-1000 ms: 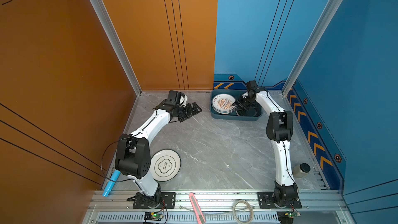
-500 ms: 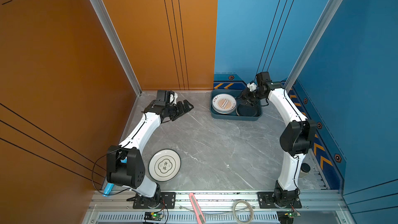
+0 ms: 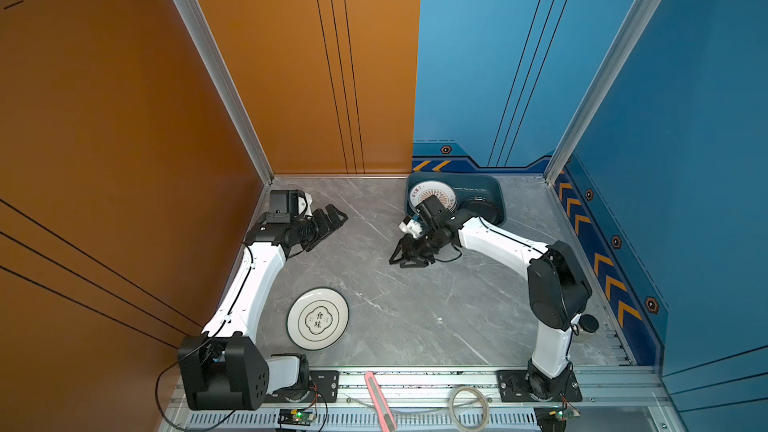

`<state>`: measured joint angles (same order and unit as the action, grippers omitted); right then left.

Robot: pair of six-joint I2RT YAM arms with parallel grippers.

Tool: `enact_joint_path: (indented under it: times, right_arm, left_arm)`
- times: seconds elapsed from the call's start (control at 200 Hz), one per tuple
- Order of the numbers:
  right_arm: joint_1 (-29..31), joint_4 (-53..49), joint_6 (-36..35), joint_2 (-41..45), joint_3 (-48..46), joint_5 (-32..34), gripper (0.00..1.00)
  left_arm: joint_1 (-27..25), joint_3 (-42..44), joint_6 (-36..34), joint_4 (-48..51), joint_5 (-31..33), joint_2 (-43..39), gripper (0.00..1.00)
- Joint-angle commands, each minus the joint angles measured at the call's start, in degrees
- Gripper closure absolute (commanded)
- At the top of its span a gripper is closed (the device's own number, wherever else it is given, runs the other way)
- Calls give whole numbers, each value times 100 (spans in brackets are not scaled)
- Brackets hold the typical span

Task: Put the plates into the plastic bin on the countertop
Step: 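Move the right gripper out of the bin toward the cloud-emblem plate, then grasp the cloud-emblem plate's edge with the right gripper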

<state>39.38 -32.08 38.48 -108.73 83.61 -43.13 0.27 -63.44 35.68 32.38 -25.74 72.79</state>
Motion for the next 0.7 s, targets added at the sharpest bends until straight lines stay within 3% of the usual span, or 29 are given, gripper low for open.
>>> enact_joint_path:
  times: [0.0, 0.305, 0.696]
  right_arm:
    - [387, 712, 283, -204, 177, -69, 53]
    - [1159, 1021, 445, -1195, 602, -106, 54]
    - [1478, 1540, 837, -1889, 738, -289, 55]
  left_arm:
    - [17, 237, 88, 162, -98, -140, 2]
    - [-18, 703, 152, 163, -37, -539, 2]
    - [-2, 1174, 169, 286, -5, -1095, 2]
